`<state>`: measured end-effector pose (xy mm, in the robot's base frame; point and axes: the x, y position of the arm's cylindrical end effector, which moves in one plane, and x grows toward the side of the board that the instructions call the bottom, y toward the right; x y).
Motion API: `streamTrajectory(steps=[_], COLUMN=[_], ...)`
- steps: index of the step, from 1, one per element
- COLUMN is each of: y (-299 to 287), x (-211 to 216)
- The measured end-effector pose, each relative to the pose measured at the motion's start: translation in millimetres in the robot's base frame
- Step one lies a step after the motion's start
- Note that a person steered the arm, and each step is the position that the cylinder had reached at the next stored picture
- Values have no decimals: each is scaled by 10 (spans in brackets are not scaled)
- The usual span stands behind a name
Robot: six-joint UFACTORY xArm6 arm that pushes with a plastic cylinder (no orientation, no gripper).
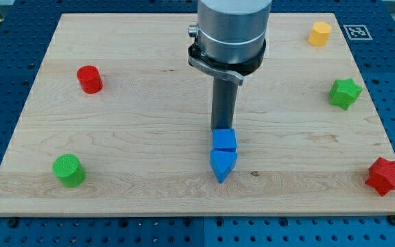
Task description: Move the green circle towards the bottom of the red circle
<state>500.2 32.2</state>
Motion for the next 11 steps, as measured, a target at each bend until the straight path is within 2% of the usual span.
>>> streamTrajectory(steps=[1, 2, 3, 4, 5, 6, 7, 8, 9, 10, 11], y=[0, -274, -984, -1993, -2696, -2790, -2445, -2041, -2022, -2307, -2838], x=[113, -75, -107, -43, 334, 936, 1132, 802, 496, 731, 790])
